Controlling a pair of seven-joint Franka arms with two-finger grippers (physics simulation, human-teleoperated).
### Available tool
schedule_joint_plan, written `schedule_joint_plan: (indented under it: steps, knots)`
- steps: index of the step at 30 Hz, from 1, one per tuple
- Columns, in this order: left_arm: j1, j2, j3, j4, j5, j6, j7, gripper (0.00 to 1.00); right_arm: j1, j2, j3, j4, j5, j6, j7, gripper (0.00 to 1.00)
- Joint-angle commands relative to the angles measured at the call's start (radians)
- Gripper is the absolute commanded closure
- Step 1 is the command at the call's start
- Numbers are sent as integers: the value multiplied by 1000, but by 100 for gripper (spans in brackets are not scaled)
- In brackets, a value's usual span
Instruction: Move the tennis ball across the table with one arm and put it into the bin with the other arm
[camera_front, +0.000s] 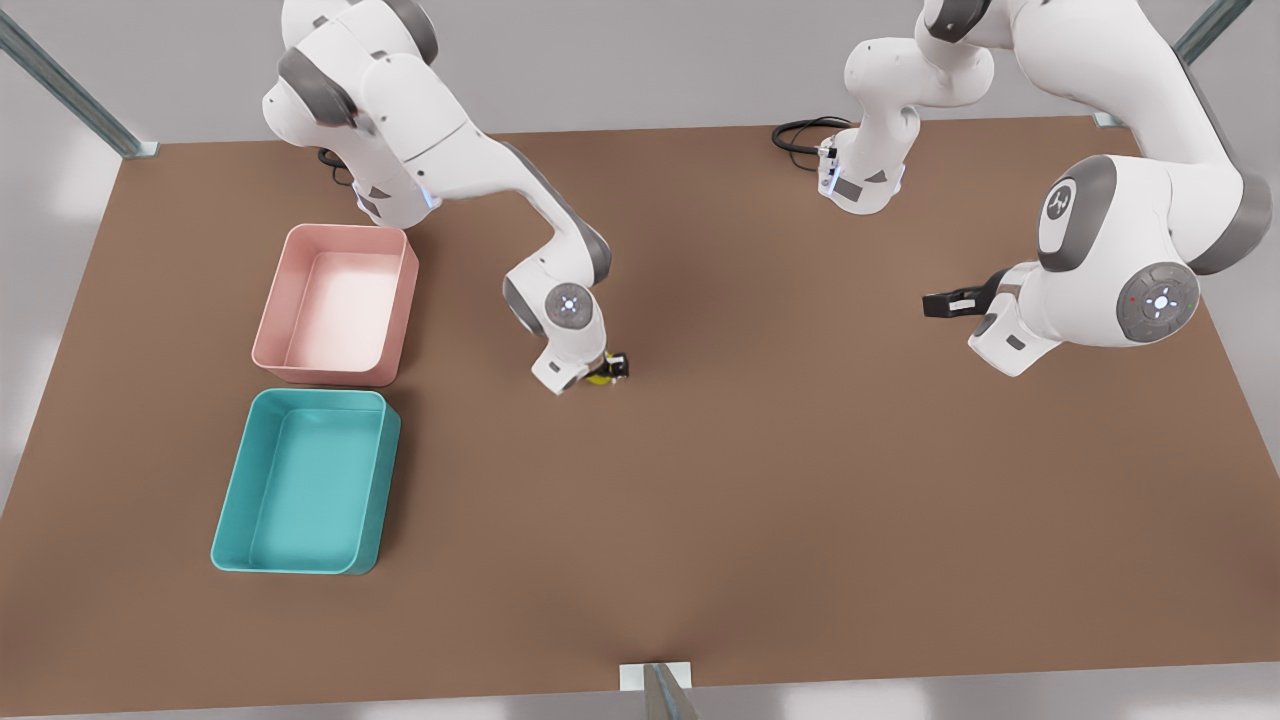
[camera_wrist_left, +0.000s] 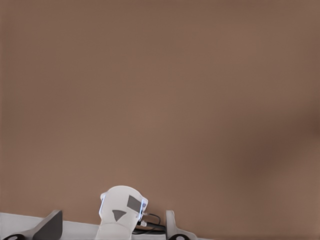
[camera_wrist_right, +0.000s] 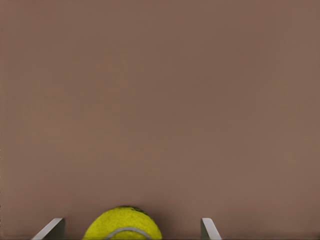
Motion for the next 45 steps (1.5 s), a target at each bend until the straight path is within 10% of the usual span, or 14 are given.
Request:
schedule_joint_plan:
  steps: [1, 17, 21, 25, 45]
  knots:
    - [0, -1, 0, 0, 0, -3, -23, 0, 12, -3, 0, -3, 3, 37, 56, 0]
    - [-1, -1, -2, -1, 0, -18, -27, 0, 40, 83, 0, -21, 3, 117, 55, 0]
    - [-3, -1, -2, -1, 0, -20, -27, 0, 32, 83, 0, -16, 1, 120, 47, 30]
    - [-3, -1, -2, -1, 0, -26, -30, 0, 13, 71, 2, -12, 3, 119, 16, 37]
    - [-5, 5, -2, -1, -1, -43, -30, 0, -691, 40, -77, 301, -166, -162, -1036, 35]
